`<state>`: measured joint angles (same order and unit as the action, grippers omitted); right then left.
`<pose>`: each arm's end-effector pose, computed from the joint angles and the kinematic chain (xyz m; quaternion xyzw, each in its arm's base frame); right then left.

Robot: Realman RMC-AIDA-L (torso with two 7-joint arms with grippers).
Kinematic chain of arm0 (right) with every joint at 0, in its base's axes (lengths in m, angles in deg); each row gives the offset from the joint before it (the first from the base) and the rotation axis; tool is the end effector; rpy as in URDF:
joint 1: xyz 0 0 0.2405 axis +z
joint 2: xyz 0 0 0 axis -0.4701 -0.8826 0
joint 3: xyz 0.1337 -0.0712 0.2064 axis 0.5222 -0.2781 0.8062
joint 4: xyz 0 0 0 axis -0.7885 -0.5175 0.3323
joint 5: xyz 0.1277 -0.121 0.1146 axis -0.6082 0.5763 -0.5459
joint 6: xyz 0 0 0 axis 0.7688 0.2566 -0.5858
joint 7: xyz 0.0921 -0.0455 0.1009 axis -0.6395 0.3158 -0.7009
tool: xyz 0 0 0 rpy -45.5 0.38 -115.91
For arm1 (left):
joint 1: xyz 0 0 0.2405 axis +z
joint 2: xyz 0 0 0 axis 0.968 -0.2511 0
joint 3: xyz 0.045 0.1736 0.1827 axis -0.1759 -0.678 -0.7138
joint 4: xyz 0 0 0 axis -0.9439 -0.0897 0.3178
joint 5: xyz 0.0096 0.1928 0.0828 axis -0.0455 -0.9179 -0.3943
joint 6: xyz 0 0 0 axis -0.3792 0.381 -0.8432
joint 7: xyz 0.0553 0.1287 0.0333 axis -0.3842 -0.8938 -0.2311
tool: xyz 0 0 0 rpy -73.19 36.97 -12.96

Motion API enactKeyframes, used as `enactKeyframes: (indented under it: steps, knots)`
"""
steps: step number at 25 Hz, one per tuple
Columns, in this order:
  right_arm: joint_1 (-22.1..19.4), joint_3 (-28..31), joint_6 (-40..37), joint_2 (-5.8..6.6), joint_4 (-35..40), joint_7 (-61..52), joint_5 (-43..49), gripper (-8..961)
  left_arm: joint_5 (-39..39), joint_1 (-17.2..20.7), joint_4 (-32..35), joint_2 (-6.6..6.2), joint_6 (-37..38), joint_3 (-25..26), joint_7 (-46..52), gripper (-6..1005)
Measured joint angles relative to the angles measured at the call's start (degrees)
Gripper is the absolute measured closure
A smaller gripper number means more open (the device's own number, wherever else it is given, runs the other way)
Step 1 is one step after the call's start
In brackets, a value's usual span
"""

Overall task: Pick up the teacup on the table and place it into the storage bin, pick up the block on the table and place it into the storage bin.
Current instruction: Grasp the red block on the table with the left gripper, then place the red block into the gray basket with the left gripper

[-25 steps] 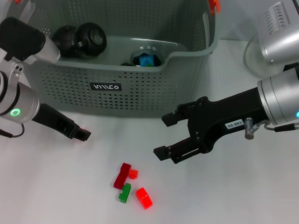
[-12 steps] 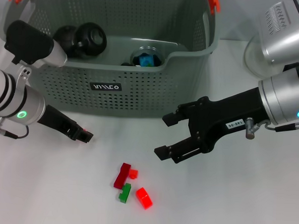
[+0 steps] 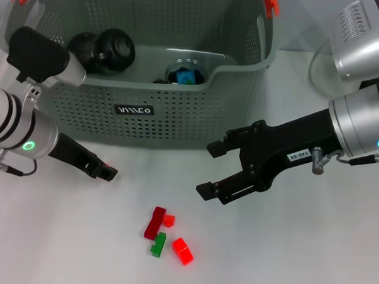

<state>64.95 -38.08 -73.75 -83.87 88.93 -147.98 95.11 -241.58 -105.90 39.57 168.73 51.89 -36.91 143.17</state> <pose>0.1301 0.3400 -0.0237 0.9871 -0.1425 -0.0720 0.0146 -0.2613 0.3606 -0.0109 -0.8805 -0.3928 0.1261 0.2335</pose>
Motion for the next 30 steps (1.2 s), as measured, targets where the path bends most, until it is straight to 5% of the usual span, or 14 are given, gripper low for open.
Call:
enactKeyframes:
  steps: [11,25,30]
  knots:
    - [0.0,0.2,0.1,0.0,-0.1,0.1,0.0,41,-0.6,-0.2,-0.5,0.09,-0.8,-0.4,0.0,394]
    - [0.0,0.2,0.1,0.0,-0.2,0.1,0.0,42,-1.2,-0.3,-0.7,-0.09,-1.1,-0.5,1.2,571]
    - [-0.1,0.2,0.1,0.0,-0.1,0.1,0.0,41,-1.2,-0.4,-0.5,-0.09,-1.0,-0.5,1.3,802]
